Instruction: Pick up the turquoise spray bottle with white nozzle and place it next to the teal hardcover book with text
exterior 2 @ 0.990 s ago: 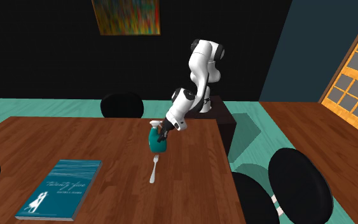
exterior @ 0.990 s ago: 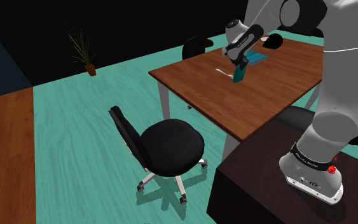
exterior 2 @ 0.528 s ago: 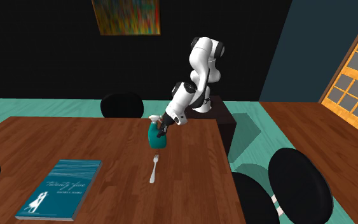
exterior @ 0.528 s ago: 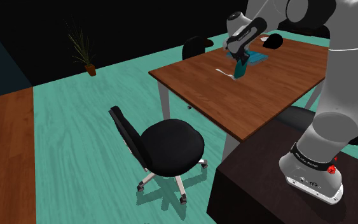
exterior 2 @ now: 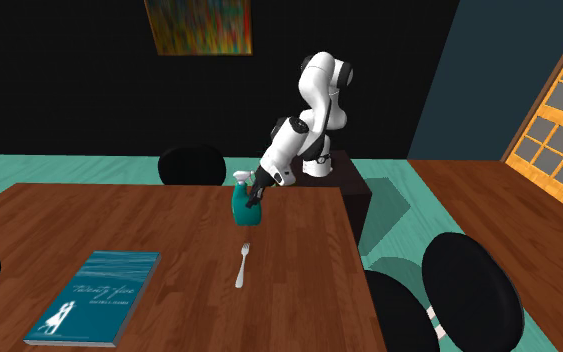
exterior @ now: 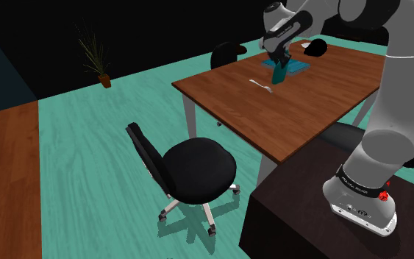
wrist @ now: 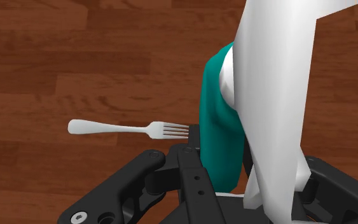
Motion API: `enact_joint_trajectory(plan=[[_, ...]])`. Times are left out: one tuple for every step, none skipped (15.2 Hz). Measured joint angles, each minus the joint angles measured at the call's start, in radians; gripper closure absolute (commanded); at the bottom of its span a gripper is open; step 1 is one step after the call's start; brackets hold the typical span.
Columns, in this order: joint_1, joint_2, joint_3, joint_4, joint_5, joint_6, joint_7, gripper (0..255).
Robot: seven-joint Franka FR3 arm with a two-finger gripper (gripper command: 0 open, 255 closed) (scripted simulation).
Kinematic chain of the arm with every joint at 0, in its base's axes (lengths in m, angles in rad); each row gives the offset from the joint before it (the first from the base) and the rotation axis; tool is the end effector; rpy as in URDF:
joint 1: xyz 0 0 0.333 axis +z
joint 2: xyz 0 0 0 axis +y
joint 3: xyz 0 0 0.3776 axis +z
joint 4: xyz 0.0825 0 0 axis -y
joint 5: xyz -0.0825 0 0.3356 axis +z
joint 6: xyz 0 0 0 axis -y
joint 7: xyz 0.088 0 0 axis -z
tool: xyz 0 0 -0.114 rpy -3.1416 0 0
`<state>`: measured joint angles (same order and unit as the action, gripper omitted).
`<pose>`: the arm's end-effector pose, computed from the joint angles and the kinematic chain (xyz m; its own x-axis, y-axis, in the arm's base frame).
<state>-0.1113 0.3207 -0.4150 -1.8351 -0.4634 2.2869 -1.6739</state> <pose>0.5469 -0.2990 0.4663 0.0986 0.8644 -0.4930 0.9941 -0.1084 0.0086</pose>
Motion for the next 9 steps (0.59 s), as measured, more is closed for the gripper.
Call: enact_joint_trajectory(plan=[[0.0, -0.01, -0.001, -0.001, -0.001, -0.007, -0.004, 255], [0.001, -0.014, 0.0, 0.009, 0.002, -0.02, -0.01, 255], [0.002, -0.018, 0.0, 0.017, 0.004, -0.031, -0.015, 255], [0.002, -0.021, 0.001, 0.027, 0.007, -0.044, -0.022, 255], [0.001, -0.028, 0.001, 0.033, 0.008, -0.054, -0.028, 255], [0.002, -0.032, 0.001, 0.038, 0.009, -0.063, -0.032, 255], [0.003, -0.036, 0.002, 0.048, 0.011, -0.076, -0.037, 255], [0.002, -0.037, 0.002, 0.059, 0.015, -0.087, -0.044, 255], [0.003, -0.041, 0.002, 0.065, 0.016, -0.096, -0.049, 255]])
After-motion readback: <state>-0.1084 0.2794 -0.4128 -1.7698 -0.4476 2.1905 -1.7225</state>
